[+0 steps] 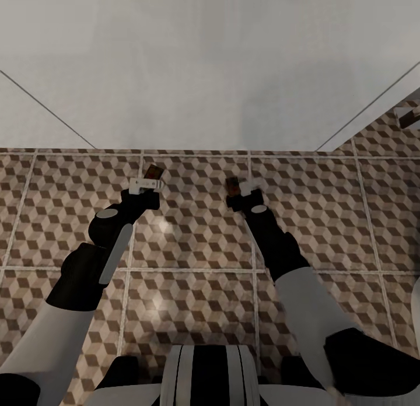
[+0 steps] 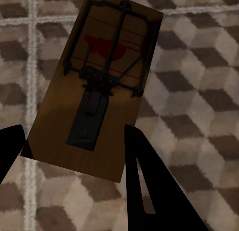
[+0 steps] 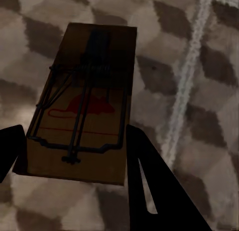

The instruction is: Take the four mousetraps from the cabinet in the bathroom and place them on the bathroom floor. Make sure all four end up on the same floor surface, and ensure that at least two of them are either under or directly next to the same bathroom sink.

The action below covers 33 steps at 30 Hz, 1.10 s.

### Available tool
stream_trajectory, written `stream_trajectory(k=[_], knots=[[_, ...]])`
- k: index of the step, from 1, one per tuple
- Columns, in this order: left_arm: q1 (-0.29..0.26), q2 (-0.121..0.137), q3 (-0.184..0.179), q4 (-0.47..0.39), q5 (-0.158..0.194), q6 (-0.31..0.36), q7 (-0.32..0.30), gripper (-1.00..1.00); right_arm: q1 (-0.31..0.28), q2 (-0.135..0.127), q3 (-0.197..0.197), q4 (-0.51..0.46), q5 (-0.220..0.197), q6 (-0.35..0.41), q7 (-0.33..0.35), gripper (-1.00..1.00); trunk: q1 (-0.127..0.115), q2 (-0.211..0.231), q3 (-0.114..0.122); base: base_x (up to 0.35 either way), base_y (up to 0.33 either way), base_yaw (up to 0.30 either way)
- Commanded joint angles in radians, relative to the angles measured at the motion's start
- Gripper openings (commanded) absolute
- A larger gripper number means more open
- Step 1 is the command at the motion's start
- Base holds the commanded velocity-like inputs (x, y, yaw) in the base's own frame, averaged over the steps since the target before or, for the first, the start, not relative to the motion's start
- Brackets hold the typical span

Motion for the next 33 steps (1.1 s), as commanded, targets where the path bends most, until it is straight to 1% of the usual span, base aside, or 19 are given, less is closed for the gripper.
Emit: stream_trajectory(k=[1, 5, 8, 9, 10, 12, 16, 17, 21, 23, 27, 33], knots=[[-0.001, 0.001, -0.002, -0.001, 0.011, 0.003, 0.009, -1.0, -0.01, 0.0, 0.002, 0.0, 0.0, 0.007, -0.002, -1.0, 0.0, 0.0, -0.001, 0.0, 0.0, 0.0], [-0.001, 0.001, -0.002, -0.001, 0.011, 0.003, 0.009, -1.0, -0.038, 0.0, 0.002, 0.021, 0.0, 0.008, -0.001, -1.0, 0.0, 0.0, -0.001, 0.0, 0.0, 0.0], [-0.001, 0.0, -0.002, 0.008, 0.011, 0.003, 0.01, -1.0, -0.078, 0.0, 0.002, 0.085, 0.0, 0.008, -0.001, -1.0, 0.0, 0.0, -0.001, 0.0, 0.0, 0.0], [-0.001, -0.002, 0.002, 0.043, 0.011, 0.003, 0.011, -1.0, -0.104, 0.0, 0.002, 0.128, 0.0, 0.005, -0.001, -1.0, 0.0, 0.0, -0.001, 0.0, 0.0, 0.0], [-0.001, -0.003, 0.003, 0.056, 0.011, 0.003, 0.01, -1.0, -0.109, 0.0, 0.002, 0.136, 0.0, 0.004, -0.001, -1.0, 0.0, 0.0, -0.001, 0.0, 0.0, 0.0], [-0.001, -0.007, 0.006, 0.114, 0.011, 0.002, 0.009, -1.0, -0.123, 0.0, 0.002, 0.155, 0.0, 0.003, -0.001, -1.0, 0.0, 0.0, -0.001, 0.0, 0.0, 0.0], [-0.001, -0.022, 0.009, 0.22, 0.011, -0.002, 0.009, -1.0, -0.13, 0.0, 0.002, 0.18, -0.001, 0.002, -0.001, -1.0, 0.0, 0.0, -0.001, 0.0, 0.0, 0.0], [-0.001, -0.024, 0.009, 0.234, 0.011, -0.003, 0.009, -1.0, -0.131, 0.0, 0.002, 0.185, 0.0, 0.002, -0.001, -1.0, 0.0, 0.0, -0.001, 0.0, 0.0, 0.0], [-0.007, -0.033, 0.011, 0.353, 0.01, -0.008, 0.011, -1.0, -0.134, 0.0, 0.002, 0.202, 0.0, 0.0, -0.001, -1.0, 0.0, 0.0, -0.001, 0.0, 0.0, 0.0], [-0.01, -0.036, 0.011, 0.382, 0.009, -0.019, 0.011, -1.0, -0.134, 0.0, 0.002, 0.204, 0.0, 0.0, -0.001, -1.0, 0.0, 0.0, -0.001, 0.0, 0.0, 0.0], [-0.014, -0.041, 0.012, 0.407, 0.009, -0.043, 0.011, -1.0, -0.134, 0.0, 0.002, 0.21, 0.0, 0.0, -0.001, -1.0, 0.0, 0.0, -0.001, 0.0, 0.0, 0.0], [-0.035, -0.042, 0.012, 0.411, 0.009, -0.05, 0.012, -1.0, -0.134, 0.0, 0.002, 0.242, 0.001, -0.002, -0.001, -1.0, 0.0, 0.0, -0.001, 0.0, 0.0, 0.0]])
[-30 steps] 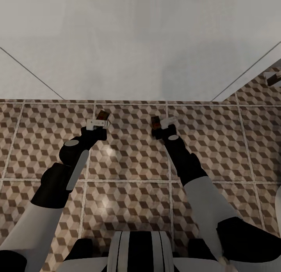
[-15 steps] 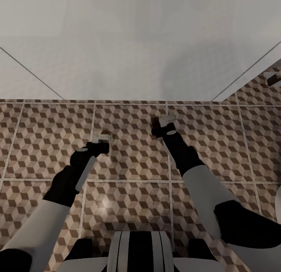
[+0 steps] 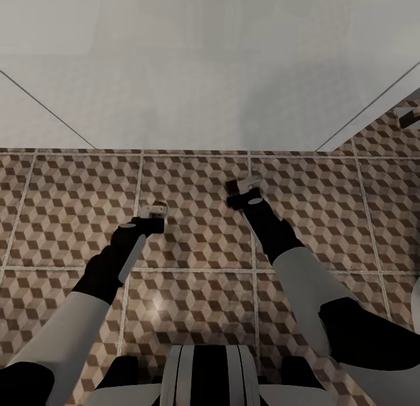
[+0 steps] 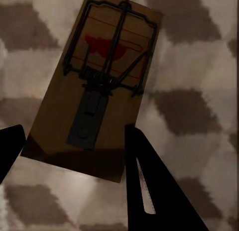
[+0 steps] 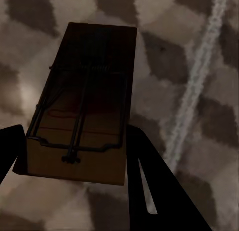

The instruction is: Take the four mousetraps from the cabinet in the bathroom and place them on the bathroom floor. Make sure all four end up on the same floor surface, and ensure that at least two of them are either under or directly next to the same bathroom sink.

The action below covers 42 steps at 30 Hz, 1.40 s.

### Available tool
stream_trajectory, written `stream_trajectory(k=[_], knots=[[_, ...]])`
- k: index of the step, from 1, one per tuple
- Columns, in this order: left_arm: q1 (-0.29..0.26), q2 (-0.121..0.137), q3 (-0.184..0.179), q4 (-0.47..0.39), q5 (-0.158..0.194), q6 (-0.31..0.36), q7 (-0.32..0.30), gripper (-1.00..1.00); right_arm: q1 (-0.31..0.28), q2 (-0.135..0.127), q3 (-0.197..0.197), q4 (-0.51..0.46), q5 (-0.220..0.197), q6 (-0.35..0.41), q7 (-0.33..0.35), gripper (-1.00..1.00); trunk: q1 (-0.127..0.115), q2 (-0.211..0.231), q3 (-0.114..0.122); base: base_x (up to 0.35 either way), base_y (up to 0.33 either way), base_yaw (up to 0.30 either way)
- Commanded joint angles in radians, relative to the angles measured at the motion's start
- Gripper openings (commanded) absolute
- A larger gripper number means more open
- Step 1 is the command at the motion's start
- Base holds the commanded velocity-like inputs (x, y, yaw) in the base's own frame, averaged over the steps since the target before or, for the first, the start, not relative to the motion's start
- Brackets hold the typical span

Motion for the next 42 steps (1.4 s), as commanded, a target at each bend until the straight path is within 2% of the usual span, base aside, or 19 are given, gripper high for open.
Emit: stream_trajectory(k=[1, 11, 24, 31, 35, 39, 42], knots=[[-0.004, 0.001, -0.003, -0.001, 0.011, 0.003, 0.009, -1.0, 0.0, 0.0, 0.002, 0.001, 0.001, 0.006, -0.002, -1.0, 0.0, 0.0, -0.001, 0.0, 0.0, 0.0], [-0.071, 0.001, -0.003, -0.005, 0.011, 0.006, 0.011, -1.0, 0.0, 0.0, 0.003, 0.01, 0.002, -0.014, -0.002, -1.0, 0.0, 0.0, -0.001, 0.0, 0.0, 0.0], [-0.1, 0.001, -0.003, 0.011, 0.011, 0.008, 0.011, -1.0, 0.0, 0.0, 0.005, 0.009, 0.002, -0.047, -0.002, -1.0, 0.0, 0.0, -0.001, 0.0, 0.0, 0.0], [-0.101, 0.004, -0.003, 0.01, 0.011, 0.001, 0.01, -1.0, 0.001, 0.0, 0.005, 0.006, 0.003, -0.157, -0.011, -1.0, 0.0, 0.0, -0.001, 0.0, 0.0, 0.0], [-0.101, 0.006, -0.003, 0.005, 0.01, -0.029, 0.01, -1.0, 0.001, 0.0, 0.005, 0.005, 0.004, -0.186, -0.014, -1.0, 0.0, 0.0, -0.001, 0.0, 0.0, 0.0], [-0.101, 0.006, -0.005, 0.002, 0.01, -0.075, 0.009, -1.0, 0.001, 0.0, 0.005, 0.006, 0.003, -0.192, -0.016, -1.0, 0.0, 0.0, -0.001, 0.0, 0.0, 0.0], [-0.101, 0.006, -0.007, 0.001, 0.009, -0.086, 0.009, -1.0, 0.001, 0.0, 0.005, 0.007, 0.003, -0.193, -0.016, -1.0, 0.0, 0.0, -0.001, 0.0, 0.0, 0.0]])
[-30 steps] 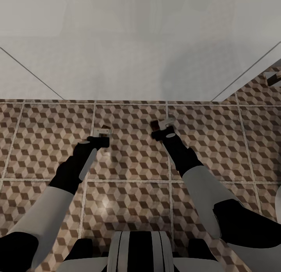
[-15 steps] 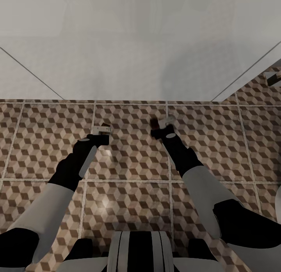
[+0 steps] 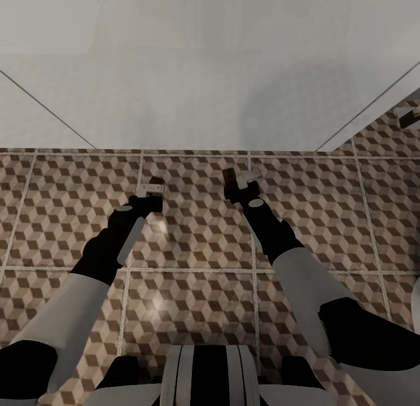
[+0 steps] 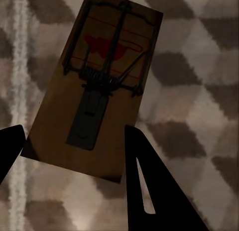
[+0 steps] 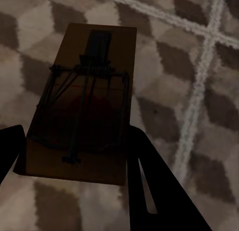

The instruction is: Take the four mousetraps from the cabinet in the bathroom and place them on the bathroom floor. Make sure all four end up on the same floor surface, and ensure that at least two of them are either under or directly next to the same bathroom sink.

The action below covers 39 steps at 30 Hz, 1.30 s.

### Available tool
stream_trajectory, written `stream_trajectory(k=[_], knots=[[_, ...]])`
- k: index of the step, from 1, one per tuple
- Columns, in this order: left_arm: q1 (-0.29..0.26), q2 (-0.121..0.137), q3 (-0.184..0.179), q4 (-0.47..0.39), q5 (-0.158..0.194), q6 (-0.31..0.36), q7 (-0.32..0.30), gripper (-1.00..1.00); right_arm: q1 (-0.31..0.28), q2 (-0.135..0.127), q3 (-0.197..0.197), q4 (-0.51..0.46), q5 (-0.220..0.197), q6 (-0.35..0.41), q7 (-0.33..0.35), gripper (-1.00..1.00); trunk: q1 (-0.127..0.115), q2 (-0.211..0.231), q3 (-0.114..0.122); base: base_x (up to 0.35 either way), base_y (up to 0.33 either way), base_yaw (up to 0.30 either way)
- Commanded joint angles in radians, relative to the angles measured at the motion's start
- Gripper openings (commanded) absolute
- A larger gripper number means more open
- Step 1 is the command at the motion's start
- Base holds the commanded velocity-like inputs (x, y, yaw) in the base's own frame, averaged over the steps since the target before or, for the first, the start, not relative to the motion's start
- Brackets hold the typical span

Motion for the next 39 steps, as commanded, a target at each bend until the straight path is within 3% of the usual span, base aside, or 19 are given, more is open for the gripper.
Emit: stream_trajectory(k=[1, 39], knots=[[0.0, 0.002, -0.004, -0.002, 0.01, 0.001, 0.009, -1.0, 0.0, 0.0, 0.002, -0.001, 0.005, 0.007, -0.002, -1.0, 0.0, 0.0, 0.0, 0.0, 0.0, 0.0], [0.0, 0.03, -0.012, -0.1, -0.01, -0.001, 0.004, -1.0, 0.0, 0.0, 0.004, -0.007, 0.005, 0.013, -0.004, -1.0, 0.0, 0.0, 0.0, 0.0, 0.0, 0.0]])
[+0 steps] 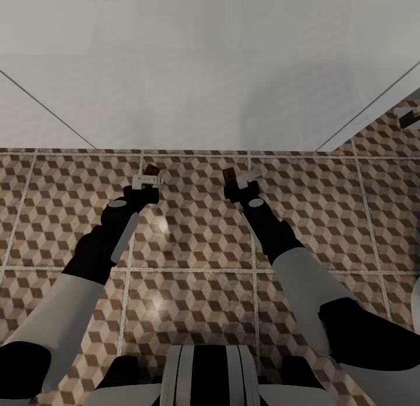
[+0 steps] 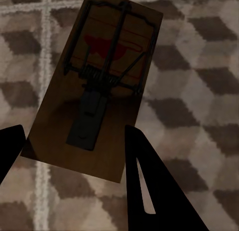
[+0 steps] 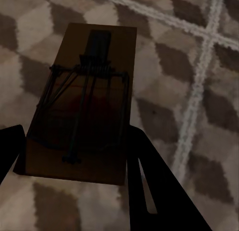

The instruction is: Take the four mousetraps from the cabinet in the bathroom and place them on the bathroom floor. Make sure all four end up on the same floor surface, and ensure that at least two of them are either under or directly next to the same bathroom sink.

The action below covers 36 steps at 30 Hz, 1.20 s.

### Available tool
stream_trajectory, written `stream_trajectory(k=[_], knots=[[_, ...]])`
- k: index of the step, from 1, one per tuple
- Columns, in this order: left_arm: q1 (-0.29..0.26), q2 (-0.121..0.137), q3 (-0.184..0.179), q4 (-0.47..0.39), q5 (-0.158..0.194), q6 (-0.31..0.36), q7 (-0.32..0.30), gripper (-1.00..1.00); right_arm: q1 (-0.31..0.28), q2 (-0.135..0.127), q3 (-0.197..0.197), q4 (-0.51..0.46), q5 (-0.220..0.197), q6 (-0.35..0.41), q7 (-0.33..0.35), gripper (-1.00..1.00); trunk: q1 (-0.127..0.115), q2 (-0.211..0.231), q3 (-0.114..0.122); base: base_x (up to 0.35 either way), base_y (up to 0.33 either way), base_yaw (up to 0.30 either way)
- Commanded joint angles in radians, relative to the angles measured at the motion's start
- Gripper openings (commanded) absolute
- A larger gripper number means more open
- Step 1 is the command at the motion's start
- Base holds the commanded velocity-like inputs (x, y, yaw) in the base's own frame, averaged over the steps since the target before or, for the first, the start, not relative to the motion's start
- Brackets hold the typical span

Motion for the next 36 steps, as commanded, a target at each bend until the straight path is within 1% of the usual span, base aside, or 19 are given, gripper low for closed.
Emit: stream_trajectory(k=[1, 7, 28, 36], knots=[[-0.001, 0.002, -0.003, -0.001, 0.011, 0.003, 0.009, -1.0, 0.0, 0.0, 0.002, -0.001, 0.005, 0.009, -0.002, -1.0, 0.0, 0.0, -0.001, 0.0, 0.0, 0.0], [0.0, 0.003, -0.003, -0.004, 0.011, 0.004, 0.01, -1.0, 0.0, 0.0, 0.002, -0.002, 0.005, 0.015, -0.004, -1.0, 0.0, 0.0, -0.001, 0.0, 0.0, 0.0], [-0.001, 0.003, -0.003, -0.078, 0.011, 0.01, 0.012, -1.0, 0.0, 0.0, 0.002, -0.006, 0.005, 0.015, -0.004, -1.0, 0.0, 0.0, -0.001, 0.0, 0.0, 0.0], [0.0, 0.003, -0.003, -0.084, 0.011, 0.011, 0.012, -1.0, 0.0, 0.0, 0.002, -0.006, 0.005, 0.015, -0.004, -1.0, 0.001, -0.001, -0.001, 0.0, 0.0, 0.0]])
